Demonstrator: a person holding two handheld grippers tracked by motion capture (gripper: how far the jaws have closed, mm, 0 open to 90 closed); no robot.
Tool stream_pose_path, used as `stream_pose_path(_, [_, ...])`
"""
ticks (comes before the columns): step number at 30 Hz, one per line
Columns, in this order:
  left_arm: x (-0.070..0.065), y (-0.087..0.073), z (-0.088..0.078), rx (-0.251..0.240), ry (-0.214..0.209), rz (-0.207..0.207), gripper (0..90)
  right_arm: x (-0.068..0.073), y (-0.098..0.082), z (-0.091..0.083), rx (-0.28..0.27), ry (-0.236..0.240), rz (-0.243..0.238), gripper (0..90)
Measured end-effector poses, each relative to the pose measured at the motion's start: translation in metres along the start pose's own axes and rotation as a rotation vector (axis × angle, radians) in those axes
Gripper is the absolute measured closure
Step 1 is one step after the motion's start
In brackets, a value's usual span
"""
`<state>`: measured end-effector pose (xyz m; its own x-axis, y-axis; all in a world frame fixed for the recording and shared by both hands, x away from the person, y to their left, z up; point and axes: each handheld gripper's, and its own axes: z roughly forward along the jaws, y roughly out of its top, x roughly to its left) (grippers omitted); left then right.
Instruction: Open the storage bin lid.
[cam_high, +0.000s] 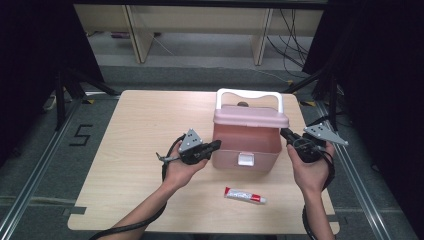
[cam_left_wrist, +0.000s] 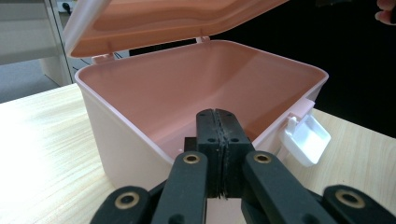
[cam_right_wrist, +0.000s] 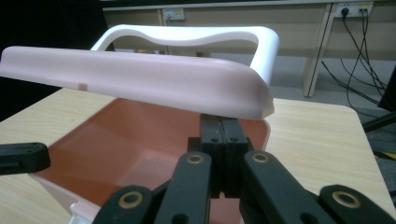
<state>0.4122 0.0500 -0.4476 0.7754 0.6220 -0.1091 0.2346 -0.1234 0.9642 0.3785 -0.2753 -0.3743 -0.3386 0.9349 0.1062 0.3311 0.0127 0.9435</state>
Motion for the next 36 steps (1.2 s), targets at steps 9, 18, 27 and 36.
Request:
stream_pose_path(9, [0.000,0.000,0.001,-0.002,0.000,0.002,88.6,-0.002,0.011,0.005,-0.030,-0.005,-0.023,90.0])
stream_pose_path(18, [0.000,0.000,0.002,-0.003,-0.001,0.002,88.3,-0.002,0.022,0.012,-0.056,-0.015,-0.038,90.0])
stream_pose_path(27, [0.000,0.000,0.002,-0.002,-0.002,0.003,88.3,-0.002,0.030,0.019,-0.063,-0.031,-0.028,90.0])
stream_pose_path(36, [0.000,0.000,0.002,-0.002,0.000,-0.003,88.2,-0.003,0.038,0.026,-0.086,-0.050,-0.043,90.0])
